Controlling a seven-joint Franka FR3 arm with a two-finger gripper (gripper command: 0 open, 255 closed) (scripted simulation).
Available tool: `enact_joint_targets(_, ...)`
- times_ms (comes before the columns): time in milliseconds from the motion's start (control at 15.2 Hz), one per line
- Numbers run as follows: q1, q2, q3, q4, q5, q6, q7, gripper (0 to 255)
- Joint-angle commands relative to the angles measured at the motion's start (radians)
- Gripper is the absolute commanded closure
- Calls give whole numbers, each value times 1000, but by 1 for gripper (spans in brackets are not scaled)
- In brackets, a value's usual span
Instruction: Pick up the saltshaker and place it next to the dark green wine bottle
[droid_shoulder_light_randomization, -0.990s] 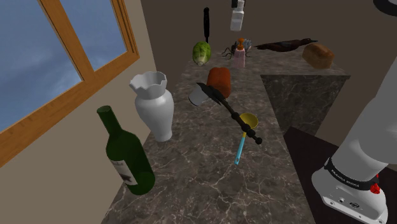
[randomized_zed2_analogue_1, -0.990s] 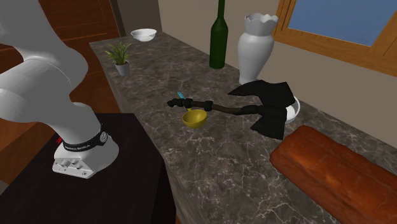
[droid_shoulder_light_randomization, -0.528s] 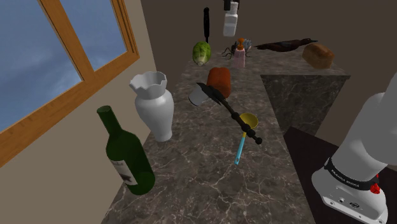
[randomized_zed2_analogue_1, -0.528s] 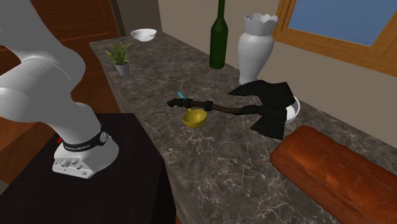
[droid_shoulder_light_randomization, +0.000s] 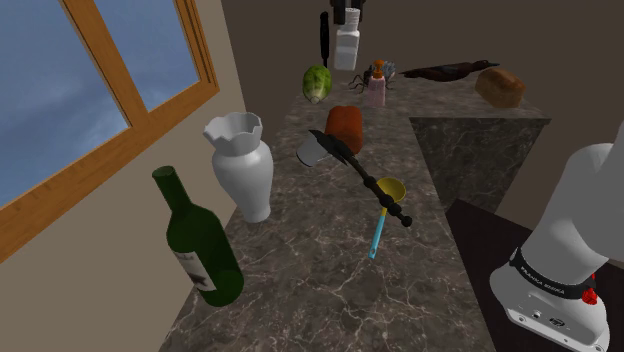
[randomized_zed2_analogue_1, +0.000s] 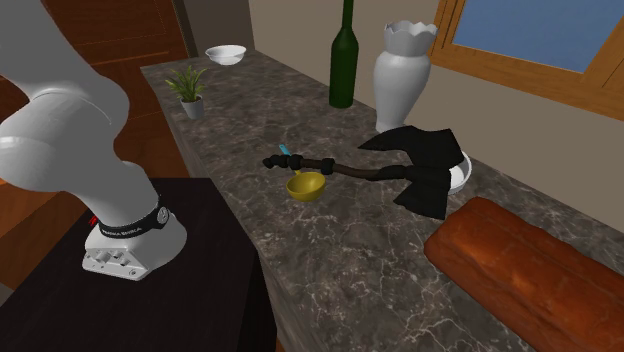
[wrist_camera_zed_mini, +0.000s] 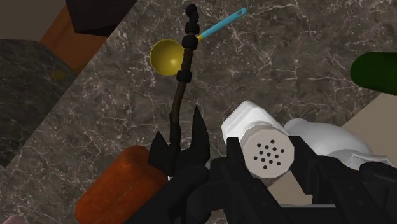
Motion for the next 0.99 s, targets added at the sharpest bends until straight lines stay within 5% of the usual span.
enact_joint_targets(0,25,4,29,10,1,-5,56,255)
enact_joint_targets(924,249,196,238,246,-68,-53,457,255)
